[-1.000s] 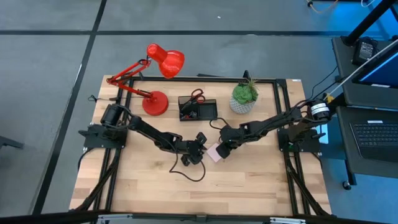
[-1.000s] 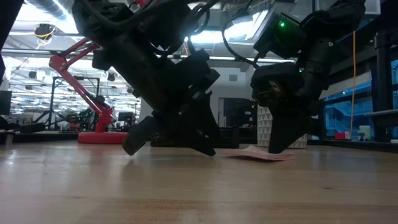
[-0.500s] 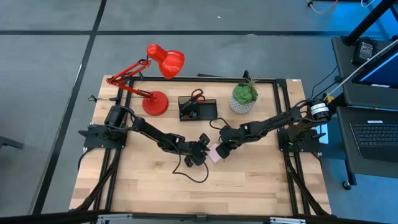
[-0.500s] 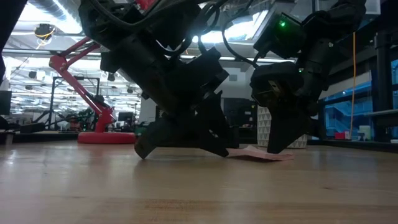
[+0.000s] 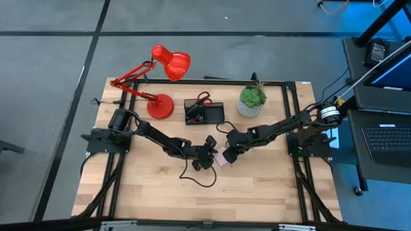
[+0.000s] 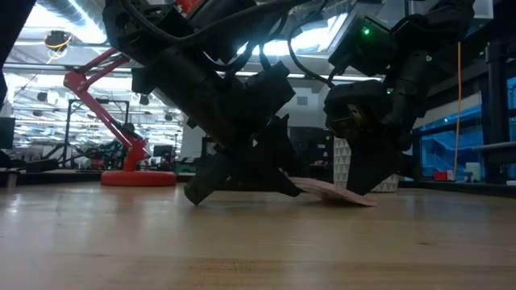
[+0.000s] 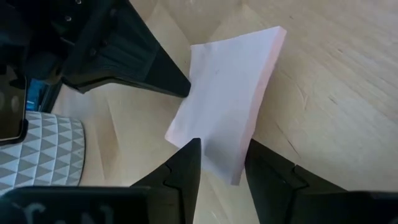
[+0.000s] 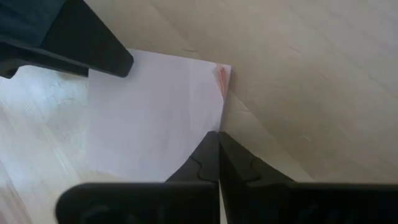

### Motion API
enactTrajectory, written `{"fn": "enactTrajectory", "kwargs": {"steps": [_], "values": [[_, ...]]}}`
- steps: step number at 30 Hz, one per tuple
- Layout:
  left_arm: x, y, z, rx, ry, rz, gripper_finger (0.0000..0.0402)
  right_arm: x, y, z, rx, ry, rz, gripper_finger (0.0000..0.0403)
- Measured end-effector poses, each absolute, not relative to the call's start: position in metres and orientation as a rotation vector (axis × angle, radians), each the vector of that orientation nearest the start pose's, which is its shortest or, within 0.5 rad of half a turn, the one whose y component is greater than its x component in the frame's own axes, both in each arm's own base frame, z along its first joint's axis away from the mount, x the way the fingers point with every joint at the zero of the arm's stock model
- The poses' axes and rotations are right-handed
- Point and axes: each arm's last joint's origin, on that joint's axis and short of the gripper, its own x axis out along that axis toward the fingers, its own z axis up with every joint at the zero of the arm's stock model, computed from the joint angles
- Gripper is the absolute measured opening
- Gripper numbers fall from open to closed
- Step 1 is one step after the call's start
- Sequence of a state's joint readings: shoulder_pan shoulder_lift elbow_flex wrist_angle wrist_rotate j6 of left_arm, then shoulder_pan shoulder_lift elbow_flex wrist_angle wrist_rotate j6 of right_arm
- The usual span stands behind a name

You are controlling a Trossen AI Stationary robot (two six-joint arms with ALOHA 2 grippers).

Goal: Pick and place office supplies into organizer
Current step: Put the sticky note into the desk organizer

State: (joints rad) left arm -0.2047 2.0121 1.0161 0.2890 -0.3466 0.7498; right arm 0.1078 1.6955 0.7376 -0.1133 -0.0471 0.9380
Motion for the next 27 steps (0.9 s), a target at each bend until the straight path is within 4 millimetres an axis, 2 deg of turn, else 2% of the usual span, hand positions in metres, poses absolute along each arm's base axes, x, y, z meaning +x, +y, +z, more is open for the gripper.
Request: {"fn": "enactTrajectory", "kwargs": {"steps": [6,17,27], "values": [[0.3823,-0.0694,0.1074,0.91,0.708,-0.129,0.0102,0.2875,0.0324,0.1148,0.809,1.05,-0.369,0.0002],[0.3823,-0.0694,0.1073,0.907,0.707,-0.13,0.0014,0.2879,0.0324,0.1152,0.8,1.048,-0.362,0.0002],[0.3817,-0.0701,0.1072,0.913,0.714,-0.11,0.0012,0.2891,0.0323,0.1226,0.694,1.008,-0.276,0.0034]]}}
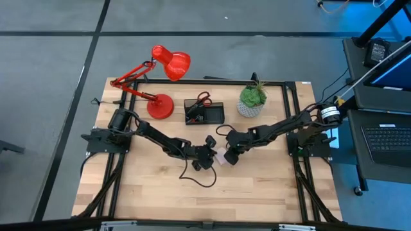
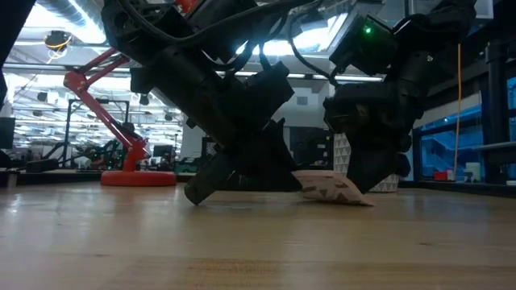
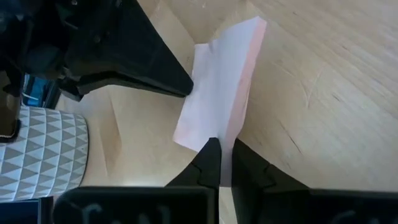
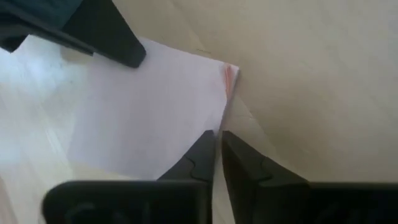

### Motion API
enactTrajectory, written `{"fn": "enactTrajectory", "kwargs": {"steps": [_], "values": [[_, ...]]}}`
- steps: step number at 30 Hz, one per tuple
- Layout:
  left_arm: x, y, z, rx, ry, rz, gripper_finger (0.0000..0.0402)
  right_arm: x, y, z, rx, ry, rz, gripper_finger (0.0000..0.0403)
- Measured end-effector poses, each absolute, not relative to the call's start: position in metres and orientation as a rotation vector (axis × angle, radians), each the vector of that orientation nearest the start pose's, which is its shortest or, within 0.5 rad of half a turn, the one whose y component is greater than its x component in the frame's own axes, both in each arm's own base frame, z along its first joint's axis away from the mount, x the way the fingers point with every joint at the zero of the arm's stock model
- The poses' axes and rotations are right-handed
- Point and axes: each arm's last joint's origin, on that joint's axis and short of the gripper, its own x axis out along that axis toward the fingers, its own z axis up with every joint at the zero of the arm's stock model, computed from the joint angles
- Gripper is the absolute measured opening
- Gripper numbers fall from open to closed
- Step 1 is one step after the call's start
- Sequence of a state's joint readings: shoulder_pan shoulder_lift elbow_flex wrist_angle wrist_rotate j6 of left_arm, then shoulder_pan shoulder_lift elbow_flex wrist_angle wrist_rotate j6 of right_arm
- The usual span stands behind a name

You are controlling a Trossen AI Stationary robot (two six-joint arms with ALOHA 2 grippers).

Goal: Pick and place office supplies into organizer
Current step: Put the sticky note into the desk organizer

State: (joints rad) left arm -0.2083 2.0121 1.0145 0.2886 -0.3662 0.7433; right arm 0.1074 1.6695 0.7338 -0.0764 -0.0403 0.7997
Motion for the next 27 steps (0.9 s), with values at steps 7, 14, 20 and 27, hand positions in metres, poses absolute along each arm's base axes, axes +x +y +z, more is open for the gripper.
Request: {"fn": "enactTrajectory", "kwargs": {"steps": [7,14,20,27], "values": [[0.379,-0.07,0.108,0.829,0.737,-0.069,0.0009,0.286,0.032,0.135,0.597,0.991,-0.206,0.0092],[0.371,-0.063,0.126,0.65,0.781,-0.096,0.0009,0.283,0.029,0.159,0.483,0.866,-0.232,0.0164],[0.368,-0.054,0.15,0.559,0.74,-0.09,0.0008,0.279,0.027,0.181,0.23,0.73,-0.318,0.0195],[0.36,-0.029,0.188,0.529,0.694,0.047,0.0008,0.284,0.034,0.201,0.107,0.689,-0.299,0.0202]]}}
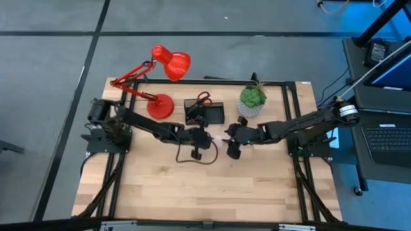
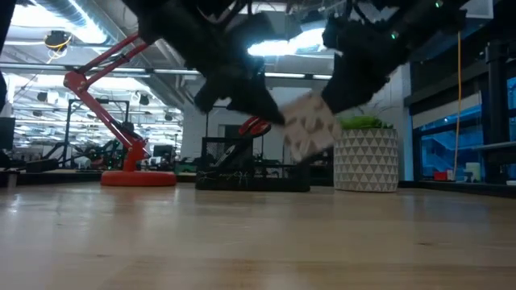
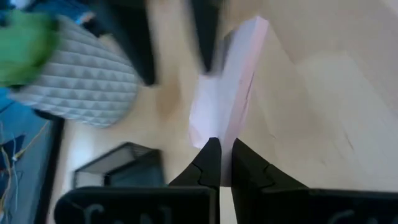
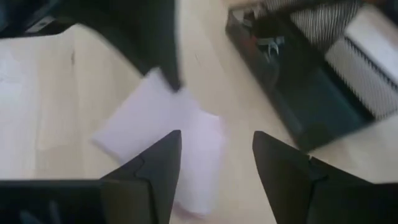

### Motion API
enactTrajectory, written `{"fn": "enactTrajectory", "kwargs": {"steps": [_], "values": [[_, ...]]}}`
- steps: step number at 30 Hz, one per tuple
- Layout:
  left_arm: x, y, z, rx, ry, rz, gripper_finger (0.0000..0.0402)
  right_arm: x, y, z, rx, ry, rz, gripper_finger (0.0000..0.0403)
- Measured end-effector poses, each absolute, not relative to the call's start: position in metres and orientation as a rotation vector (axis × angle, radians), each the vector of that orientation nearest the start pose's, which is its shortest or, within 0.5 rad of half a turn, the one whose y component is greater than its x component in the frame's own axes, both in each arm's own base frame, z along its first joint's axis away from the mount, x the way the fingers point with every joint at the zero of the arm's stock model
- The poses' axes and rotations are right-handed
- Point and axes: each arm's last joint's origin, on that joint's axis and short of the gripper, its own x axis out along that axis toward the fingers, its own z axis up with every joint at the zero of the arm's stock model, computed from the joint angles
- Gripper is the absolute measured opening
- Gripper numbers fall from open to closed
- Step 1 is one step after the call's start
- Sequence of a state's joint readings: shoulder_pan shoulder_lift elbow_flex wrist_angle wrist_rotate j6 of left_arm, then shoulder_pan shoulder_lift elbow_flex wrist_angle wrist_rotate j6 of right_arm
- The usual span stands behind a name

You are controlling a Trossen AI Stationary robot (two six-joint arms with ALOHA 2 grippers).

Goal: Pick and place office supplies into organizer
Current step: Put the sticky note into the desk organizer

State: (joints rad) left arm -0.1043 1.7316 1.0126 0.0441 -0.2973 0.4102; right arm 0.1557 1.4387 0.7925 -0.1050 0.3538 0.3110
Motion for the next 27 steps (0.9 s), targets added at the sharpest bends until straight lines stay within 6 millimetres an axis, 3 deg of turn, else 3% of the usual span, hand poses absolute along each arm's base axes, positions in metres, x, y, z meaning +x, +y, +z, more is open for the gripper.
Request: {"fn": "enactTrajectory", "kwargs": {"steps": [8,16,27], "values": [[0.348,-0.015,0.217,0.4,0.641,0.02,0.0009,0.295,0.039,0.223,-0.116,0.647,-0.237,0.0202],[0.338,-0.015,0.211,0.297,0.755,0.015,0.0009,0.295,0.033,0.229,-0.286,0.63,-0.413,0.0202],[0.336,-0.003,0.209,0.238,0.791,0.119,0.0009,0.295,0.044,0.229,-0.277,0.634,-0.276,0.0202]]}}
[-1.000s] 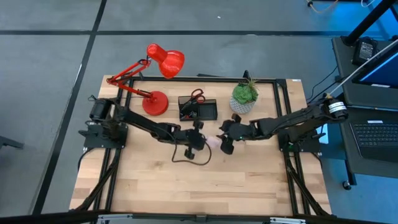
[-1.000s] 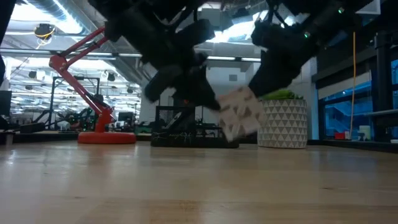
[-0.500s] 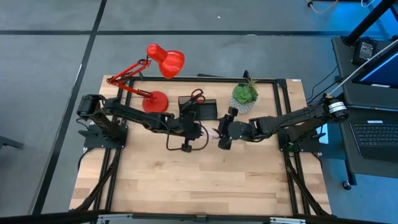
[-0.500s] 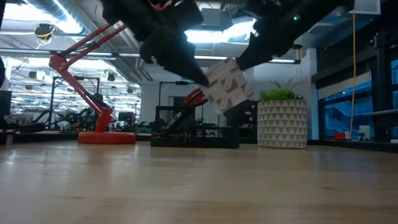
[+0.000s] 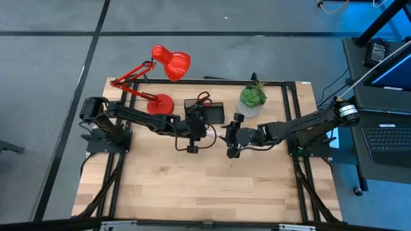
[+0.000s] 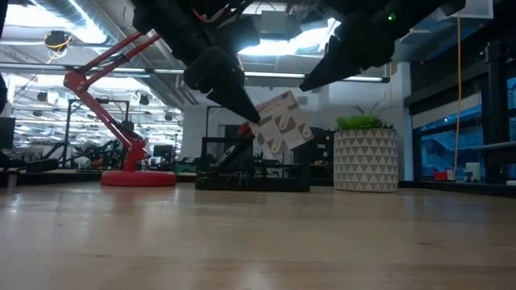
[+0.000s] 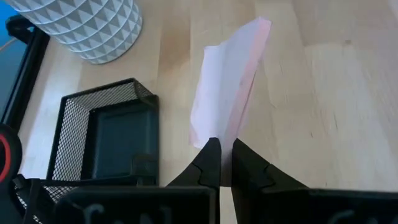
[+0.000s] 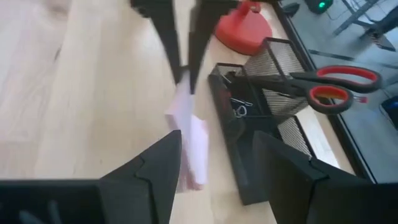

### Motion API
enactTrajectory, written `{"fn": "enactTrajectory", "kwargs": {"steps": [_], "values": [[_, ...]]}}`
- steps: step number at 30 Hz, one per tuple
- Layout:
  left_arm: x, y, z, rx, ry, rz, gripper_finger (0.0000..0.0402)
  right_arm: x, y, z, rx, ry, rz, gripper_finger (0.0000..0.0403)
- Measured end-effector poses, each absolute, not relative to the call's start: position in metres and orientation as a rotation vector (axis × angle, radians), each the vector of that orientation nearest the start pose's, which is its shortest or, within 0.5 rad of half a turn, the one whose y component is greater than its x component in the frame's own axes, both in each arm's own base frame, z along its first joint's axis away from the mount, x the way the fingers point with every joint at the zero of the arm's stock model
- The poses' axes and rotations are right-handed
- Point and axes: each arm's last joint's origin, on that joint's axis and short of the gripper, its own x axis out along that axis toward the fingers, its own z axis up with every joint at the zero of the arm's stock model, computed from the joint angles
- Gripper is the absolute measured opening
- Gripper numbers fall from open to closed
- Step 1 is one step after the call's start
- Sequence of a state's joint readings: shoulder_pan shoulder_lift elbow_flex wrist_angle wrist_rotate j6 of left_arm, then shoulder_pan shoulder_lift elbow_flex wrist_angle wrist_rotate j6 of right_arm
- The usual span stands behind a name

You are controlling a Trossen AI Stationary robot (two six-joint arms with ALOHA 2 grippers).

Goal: Pick and place office supplies into organizer
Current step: Put the sticky note into the desk organizer

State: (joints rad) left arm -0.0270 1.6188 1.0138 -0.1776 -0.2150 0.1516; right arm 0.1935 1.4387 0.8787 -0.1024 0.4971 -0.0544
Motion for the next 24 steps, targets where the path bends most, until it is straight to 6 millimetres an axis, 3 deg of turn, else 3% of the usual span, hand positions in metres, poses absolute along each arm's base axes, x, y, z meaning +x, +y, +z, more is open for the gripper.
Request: {"fn": "enactTrajectory", "kwargs": {"steps": [20,24], "values": [[0.342,-0.002,0.216,0.263,0.714,0.116,0.0009,0.301,0.047,0.214,-0.243,0.673,-0.28,0.0202],[0.342,-0.002,0.216,0.27,0.714,0.113,0.001,0.3,0.047,0.214,-0.244,0.68,-0.281,0.0185]]}}
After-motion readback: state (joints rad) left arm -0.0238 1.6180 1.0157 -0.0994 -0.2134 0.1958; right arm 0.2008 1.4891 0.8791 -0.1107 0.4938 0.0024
